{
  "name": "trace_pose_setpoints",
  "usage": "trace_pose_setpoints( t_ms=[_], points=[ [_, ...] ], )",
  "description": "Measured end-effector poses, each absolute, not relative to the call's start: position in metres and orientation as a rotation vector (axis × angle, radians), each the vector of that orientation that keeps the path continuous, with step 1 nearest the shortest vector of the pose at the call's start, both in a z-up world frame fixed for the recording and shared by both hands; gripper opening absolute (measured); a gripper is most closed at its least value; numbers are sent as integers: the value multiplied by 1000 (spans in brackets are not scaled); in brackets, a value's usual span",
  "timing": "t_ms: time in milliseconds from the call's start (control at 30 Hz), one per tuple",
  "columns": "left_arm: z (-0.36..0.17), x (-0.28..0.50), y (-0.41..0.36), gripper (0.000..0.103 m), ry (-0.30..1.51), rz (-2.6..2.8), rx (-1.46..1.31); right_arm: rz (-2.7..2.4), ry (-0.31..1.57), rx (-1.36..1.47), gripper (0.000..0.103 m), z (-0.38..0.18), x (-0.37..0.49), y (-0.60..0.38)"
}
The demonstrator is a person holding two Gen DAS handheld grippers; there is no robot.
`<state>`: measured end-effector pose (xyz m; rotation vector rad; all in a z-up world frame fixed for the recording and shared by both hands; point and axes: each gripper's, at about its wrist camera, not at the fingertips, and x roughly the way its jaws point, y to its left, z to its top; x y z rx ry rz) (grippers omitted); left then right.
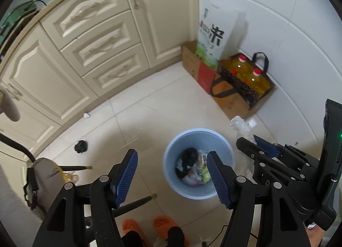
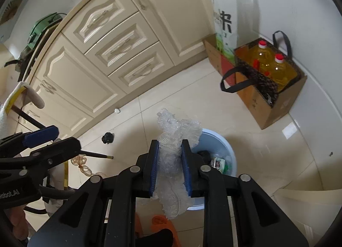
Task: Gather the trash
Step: 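Carry the green pouch and crumpled plastic to the blue bin and release, then grasp the blue chocolate bar with the right tool while the left tool grasps a bread roll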
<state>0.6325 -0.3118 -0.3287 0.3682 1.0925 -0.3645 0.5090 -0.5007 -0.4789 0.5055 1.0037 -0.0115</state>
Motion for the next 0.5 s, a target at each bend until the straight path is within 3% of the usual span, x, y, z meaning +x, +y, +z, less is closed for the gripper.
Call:
trace_pose_setpoints(
  t_ms=[133, 267, 500],
  points=[
    [-311, 617, -307, 64, 1068, -360, 368, -5, 1001, 493, 27, -467, 512, -492],
    [-291, 600, -296, 65, 1030, -352, 350, -19, 992, 463, 77, -449, 508, -485],
    [-240, 553, -250, 68, 933, -348, 306, -7, 938, 435, 78, -392, 488, -463]
  ],
)
